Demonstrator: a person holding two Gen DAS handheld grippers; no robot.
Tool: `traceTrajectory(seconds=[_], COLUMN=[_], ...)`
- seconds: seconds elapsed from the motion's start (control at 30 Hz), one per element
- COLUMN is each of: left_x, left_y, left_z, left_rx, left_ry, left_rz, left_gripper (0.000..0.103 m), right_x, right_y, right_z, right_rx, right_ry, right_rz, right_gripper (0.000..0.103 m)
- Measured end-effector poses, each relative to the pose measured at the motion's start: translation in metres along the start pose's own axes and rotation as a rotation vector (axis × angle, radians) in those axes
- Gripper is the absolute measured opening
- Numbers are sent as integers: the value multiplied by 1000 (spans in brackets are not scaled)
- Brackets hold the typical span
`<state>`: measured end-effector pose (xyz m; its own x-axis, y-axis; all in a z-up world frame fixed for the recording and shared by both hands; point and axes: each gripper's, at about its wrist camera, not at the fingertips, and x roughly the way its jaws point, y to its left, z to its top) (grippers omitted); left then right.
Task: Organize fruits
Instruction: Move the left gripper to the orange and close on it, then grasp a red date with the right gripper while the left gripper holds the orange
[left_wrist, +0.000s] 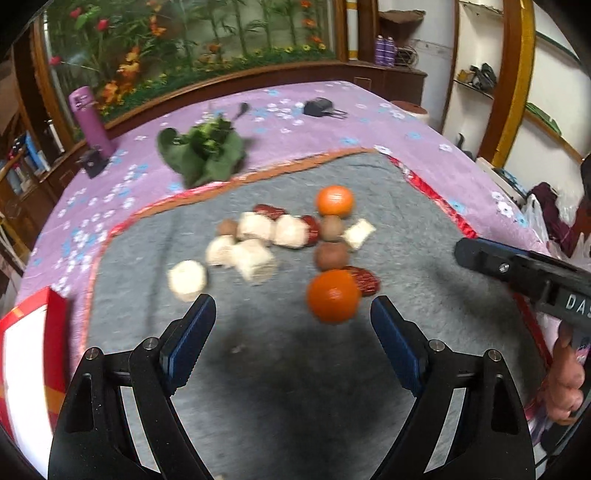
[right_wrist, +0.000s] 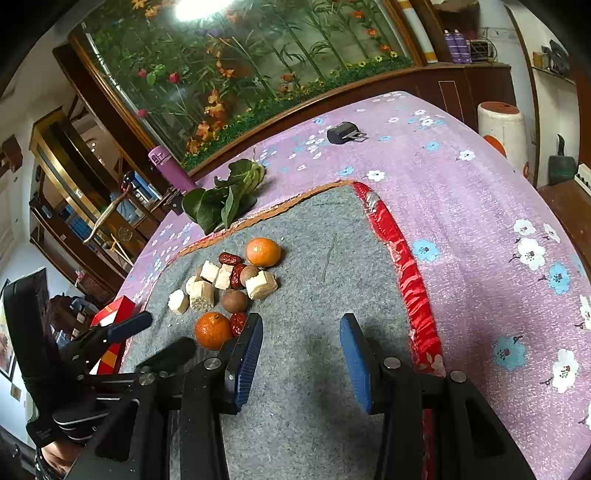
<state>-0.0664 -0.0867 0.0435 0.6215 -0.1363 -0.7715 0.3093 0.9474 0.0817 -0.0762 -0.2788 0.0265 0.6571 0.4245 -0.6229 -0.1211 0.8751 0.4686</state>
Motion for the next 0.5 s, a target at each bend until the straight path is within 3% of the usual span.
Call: traceTrajectory(seconds=[0.03, 0.23, 0.3, 0.37, 0.5], left_x=[4, 34, 38, 36, 32], left_y=[-3, -6, -3, 0, 8], left_z=[1, 3, 2, 3, 0], left_rx=[10, -2, -28, -40, -68], left_ry=[7, 89, 80, 71, 63], left_rz=[0, -40, -76, -104, -150], left_gripper=[86, 55, 49, 34, 34], right_x=[1, 8, 10, 11, 13], right_y=[-2, -9, -10, -8, 3], right_z=[0, -4, -4, -5, -6], right_rx=[4, 7, 7, 1, -46], right_ry=[-3, 5, 9, 10, 18], right_rz=[6, 31, 33, 33, 27], right_gripper=[43, 43, 43, 43, 43])
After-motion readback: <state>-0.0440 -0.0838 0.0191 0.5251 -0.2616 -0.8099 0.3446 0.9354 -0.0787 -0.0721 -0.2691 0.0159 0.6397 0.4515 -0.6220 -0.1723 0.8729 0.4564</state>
